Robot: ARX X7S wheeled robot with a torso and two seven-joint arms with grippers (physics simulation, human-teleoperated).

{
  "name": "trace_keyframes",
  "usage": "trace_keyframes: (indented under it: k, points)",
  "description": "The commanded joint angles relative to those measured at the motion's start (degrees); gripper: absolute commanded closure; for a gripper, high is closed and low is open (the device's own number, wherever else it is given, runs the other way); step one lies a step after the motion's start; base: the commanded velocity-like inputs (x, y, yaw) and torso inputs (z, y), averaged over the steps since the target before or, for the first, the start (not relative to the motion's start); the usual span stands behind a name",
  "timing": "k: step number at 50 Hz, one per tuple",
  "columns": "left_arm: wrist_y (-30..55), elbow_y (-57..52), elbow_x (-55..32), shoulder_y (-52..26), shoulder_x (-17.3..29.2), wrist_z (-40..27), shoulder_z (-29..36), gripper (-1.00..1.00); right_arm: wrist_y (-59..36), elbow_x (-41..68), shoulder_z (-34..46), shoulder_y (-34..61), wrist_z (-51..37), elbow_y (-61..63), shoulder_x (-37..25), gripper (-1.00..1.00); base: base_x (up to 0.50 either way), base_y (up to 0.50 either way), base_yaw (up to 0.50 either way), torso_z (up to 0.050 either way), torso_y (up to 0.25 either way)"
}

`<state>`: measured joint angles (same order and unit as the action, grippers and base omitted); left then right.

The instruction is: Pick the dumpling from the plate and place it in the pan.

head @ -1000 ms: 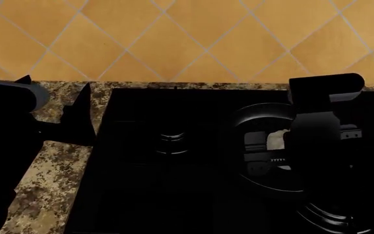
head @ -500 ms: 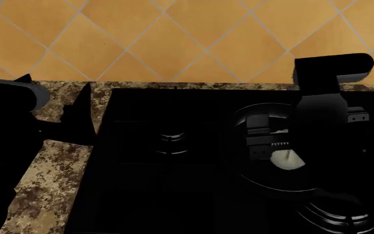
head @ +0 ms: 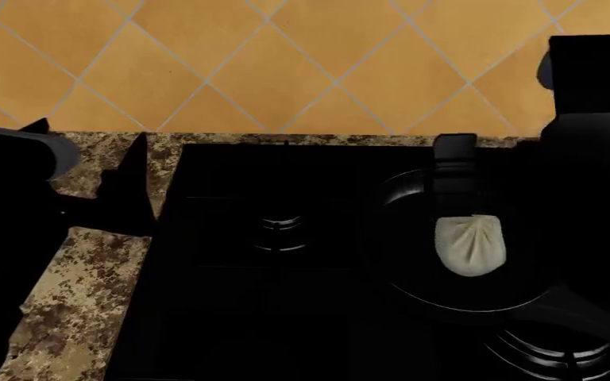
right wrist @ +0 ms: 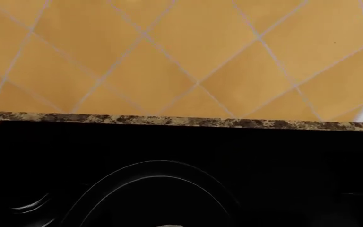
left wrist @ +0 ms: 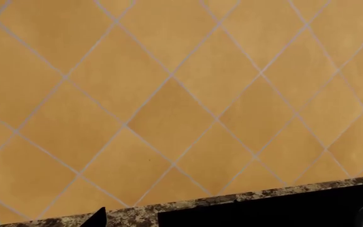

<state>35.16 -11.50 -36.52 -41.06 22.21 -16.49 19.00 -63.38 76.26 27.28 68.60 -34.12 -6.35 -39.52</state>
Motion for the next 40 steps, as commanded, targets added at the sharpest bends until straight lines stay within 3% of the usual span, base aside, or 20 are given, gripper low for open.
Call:
trace_keyframes:
  k: [1,20,40]
  points:
    - [1.87,-2.46,-1.16,0.03,1.18,-0.79,-0.3,-1.0,0.76,5.8,-5.47,-4.1,-2.57,8.5,-5.7,-1.0,0.0,0.0,0.0,0.0,0.0]
    - [6.04,-9.34,-3.92,1.85,4.62,-2.68,-1.1,-1.0,4.06,14.14,-13.68,-15.31,-4.14,22.92,-15.81,-1.0,0.0,0.0,0.0,0.0,0.0]
    - [8.66,-20.3,-9.35,10.41,11.56,-5.97,-6.76,-1.0,12.39,19.68,-28.45,-34.0,-3.74,32.61,-26.42,-1.0,0.0,0.0,0.0,0.0,0.0]
